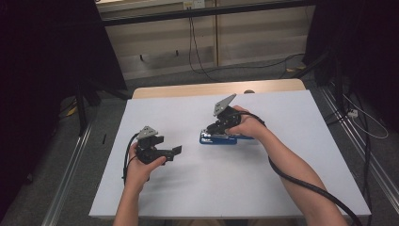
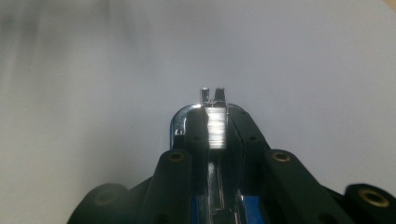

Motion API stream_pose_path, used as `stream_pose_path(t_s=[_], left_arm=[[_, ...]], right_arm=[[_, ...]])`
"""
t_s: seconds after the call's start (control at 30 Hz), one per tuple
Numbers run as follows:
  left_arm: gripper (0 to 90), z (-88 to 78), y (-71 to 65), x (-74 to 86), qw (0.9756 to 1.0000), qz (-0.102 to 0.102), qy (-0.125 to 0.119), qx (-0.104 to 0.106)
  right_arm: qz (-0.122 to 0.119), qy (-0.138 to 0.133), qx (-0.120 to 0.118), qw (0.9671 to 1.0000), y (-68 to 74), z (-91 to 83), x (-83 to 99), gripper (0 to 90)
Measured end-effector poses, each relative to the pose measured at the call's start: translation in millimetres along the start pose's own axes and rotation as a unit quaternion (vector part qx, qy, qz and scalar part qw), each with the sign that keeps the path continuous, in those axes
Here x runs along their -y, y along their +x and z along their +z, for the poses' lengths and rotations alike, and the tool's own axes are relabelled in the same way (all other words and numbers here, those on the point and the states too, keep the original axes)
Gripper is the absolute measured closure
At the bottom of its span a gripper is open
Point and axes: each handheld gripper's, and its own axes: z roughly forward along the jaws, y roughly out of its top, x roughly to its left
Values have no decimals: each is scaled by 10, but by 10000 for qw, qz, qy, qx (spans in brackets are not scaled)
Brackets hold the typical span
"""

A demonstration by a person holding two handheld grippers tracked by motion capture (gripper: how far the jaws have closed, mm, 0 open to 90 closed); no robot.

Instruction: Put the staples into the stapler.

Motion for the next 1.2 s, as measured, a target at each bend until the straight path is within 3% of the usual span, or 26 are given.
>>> stream_pose_path(t_s=[1.03, 1.1, 1.2], left_arm=[[89, 18, 15, 17, 10000, -19, 65, -29], [89, 20, 12, 16, 10000, -14, 77, -25], [89, 18, 14, 15, 10000, -3, 71, -27]], right_arm=[[-44, -82, -81, 9999, -20, 57, -33, 790], [-15, -78, -77, 9999, -22, 61, -35, 781], [-4, -78, -77, 9999, -16, 77, -34, 693]])
